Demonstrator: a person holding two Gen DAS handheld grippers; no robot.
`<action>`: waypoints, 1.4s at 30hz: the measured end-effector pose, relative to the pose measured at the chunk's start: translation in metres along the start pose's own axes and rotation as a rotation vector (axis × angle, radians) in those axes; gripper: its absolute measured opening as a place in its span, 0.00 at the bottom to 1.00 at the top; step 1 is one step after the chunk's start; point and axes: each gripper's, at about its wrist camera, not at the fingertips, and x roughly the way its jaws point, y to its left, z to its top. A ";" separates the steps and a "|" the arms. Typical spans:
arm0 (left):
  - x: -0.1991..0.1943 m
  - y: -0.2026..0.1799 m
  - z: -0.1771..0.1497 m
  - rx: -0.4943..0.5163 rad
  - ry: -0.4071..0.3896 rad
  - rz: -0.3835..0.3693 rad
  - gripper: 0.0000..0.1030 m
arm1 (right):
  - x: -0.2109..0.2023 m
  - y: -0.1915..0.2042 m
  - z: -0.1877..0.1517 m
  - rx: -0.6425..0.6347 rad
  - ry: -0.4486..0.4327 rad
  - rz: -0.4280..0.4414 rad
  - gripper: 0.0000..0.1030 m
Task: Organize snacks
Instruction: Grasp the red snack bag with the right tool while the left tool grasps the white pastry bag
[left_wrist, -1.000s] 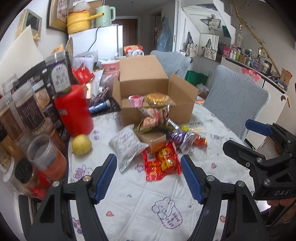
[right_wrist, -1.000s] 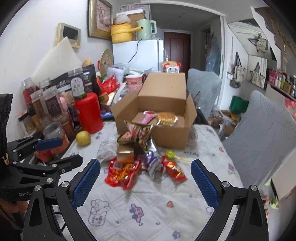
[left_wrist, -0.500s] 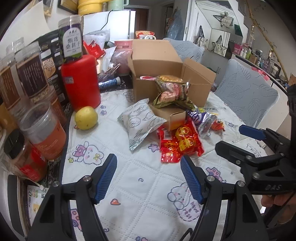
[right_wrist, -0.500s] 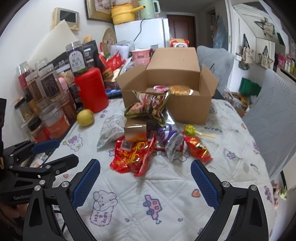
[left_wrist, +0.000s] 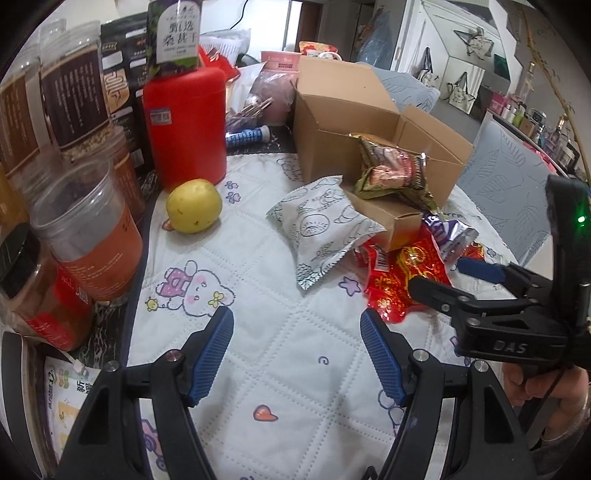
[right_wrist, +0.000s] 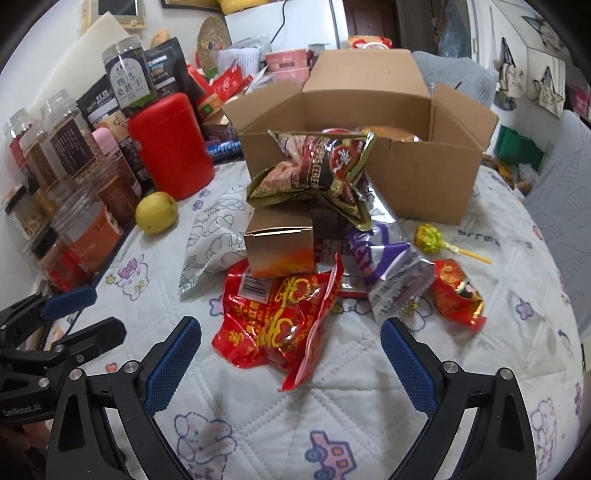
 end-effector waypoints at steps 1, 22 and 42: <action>0.001 0.001 0.001 -0.004 0.002 -0.002 0.69 | 0.006 -0.001 0.001 0.002 0.016 0.010 0.86; 0.006 -0.001 0.029 -0.018 -0.006 -0.027 0.69 | 0.009 -0.021 -0.007 0.067 0.082 0.065 0.40; 0.062 -0.016 0.077 -0.115 0.042 0.031 0.69 | -0.051 -0.049 0.005 0.097 -0.072 0.035 0.39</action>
